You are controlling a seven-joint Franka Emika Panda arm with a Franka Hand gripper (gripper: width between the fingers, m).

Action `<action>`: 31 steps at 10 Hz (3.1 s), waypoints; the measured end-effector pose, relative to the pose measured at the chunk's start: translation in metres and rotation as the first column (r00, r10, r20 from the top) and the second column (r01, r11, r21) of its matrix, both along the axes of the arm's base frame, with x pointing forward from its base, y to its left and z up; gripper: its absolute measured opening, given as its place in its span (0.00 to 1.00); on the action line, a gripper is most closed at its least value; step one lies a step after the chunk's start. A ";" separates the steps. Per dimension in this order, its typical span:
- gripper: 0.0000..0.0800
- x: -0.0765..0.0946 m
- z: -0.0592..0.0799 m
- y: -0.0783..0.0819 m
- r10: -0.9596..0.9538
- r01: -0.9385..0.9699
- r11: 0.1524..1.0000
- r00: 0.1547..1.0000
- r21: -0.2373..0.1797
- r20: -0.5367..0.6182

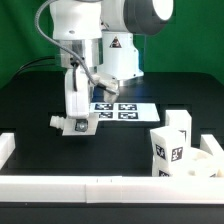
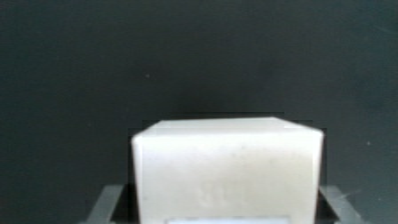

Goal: Assemble stool

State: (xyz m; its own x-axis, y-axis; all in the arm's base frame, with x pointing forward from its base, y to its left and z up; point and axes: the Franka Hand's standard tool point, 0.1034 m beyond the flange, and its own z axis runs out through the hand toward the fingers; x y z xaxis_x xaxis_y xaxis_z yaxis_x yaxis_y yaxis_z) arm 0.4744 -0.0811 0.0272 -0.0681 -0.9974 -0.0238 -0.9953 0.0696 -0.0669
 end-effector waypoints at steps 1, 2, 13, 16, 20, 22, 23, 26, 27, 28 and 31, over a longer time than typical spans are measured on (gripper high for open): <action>0.41 -0.004 -0.004 -0.003 -0.287 0.287 0.958 0.957 0.009 0.040; 0.41 -0.006 -0.008 0.006 -0.451 0.450 0.893 0.891 0.029 0.053; 0.41 -0.021 -0.020 -0.007 -0.986 0.977 0.152 0.138 0.152 0.097; 0.69 -0.026 -0.019 -0.008 -0.959 0.954 0.270 0.255 0.126 0.125; 0.81 -0.008 0.037 0.012 -0.767 0.762 0.635 0.601 0.132 0.224; 0.81 -0.011 0.035 0.009 -0.681 0.683 0.726 0.693 0.087 0.237; 0.81 -0.011 0.035 0.009 -0.648 0.652 0.754 0.722 0.073 0.241; 0.81 0.012 0.057 0.023 -0.252 0.262 0.965 0.928 0.000 0.274; 0.81 0.020 0.066 0.034 -0.087 0.092 0.996 0.958 -0.006 0.274; 0.81 0.024 0.073 0.040 -0.008 0.016 1.000 0.959 -0.024 0.285; 0.81 0.029 0.080 0.046 0.184 -0.165 0.982 0.940 -0.090 0.287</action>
Offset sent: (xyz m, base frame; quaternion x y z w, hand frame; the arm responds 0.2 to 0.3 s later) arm 0.0042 0.0098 0.0022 -0.0253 0.0802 0.1815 0.9798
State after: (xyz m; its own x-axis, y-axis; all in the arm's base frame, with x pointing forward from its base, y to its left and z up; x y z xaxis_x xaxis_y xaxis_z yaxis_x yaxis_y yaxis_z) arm 0.5031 -0.0348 0.1071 0.1076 -0.9930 0.0478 -0.9273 -0.1175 -0.3554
